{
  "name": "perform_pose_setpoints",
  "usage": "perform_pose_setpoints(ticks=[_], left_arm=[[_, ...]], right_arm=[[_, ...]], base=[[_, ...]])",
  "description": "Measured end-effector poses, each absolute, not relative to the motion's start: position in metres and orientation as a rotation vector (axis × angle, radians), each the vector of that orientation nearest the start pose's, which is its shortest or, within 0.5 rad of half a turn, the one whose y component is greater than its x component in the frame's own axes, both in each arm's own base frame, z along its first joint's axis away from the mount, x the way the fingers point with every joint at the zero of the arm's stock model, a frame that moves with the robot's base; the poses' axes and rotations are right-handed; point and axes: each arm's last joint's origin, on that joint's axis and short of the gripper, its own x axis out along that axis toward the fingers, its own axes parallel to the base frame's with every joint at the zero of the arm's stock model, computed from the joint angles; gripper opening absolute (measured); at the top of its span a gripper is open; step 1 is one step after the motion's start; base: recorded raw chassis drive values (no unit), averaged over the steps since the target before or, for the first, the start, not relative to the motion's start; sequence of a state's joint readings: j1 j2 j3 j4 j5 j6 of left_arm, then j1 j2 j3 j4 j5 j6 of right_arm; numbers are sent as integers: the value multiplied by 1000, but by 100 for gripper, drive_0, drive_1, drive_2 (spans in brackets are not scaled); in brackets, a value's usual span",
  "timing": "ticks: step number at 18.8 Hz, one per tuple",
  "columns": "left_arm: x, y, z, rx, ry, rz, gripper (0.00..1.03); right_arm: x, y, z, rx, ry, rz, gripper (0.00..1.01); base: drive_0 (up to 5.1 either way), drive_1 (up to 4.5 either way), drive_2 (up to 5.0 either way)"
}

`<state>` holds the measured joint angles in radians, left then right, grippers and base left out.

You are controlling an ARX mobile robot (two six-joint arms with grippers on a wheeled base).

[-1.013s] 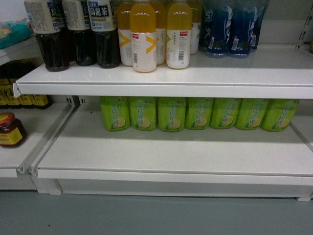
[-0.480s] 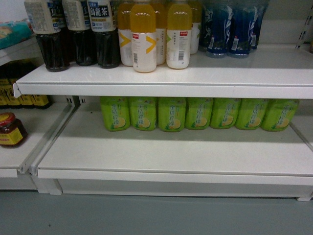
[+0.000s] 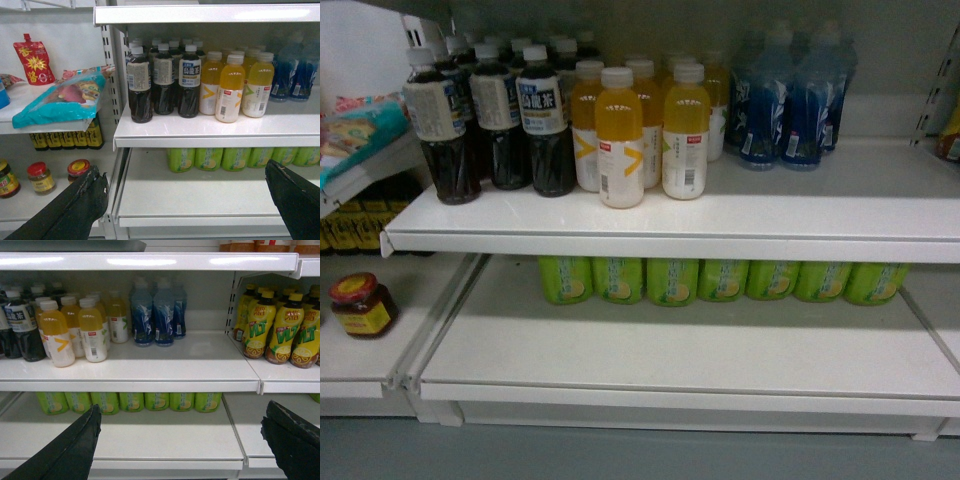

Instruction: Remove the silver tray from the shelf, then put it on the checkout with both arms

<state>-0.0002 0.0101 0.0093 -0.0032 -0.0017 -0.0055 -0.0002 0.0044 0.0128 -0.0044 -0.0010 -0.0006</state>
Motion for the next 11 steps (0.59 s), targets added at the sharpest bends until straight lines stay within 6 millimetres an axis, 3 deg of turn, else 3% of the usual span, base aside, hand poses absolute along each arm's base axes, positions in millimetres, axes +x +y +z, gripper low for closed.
perform_pose_setpoints(ticks=[11], left_arm=[[98, 0, 166, 0, 3, 0, 98]], right_arm=[[97, 0, 167, -1, -6, 0, 98]], base=[[0, 0, 0]])
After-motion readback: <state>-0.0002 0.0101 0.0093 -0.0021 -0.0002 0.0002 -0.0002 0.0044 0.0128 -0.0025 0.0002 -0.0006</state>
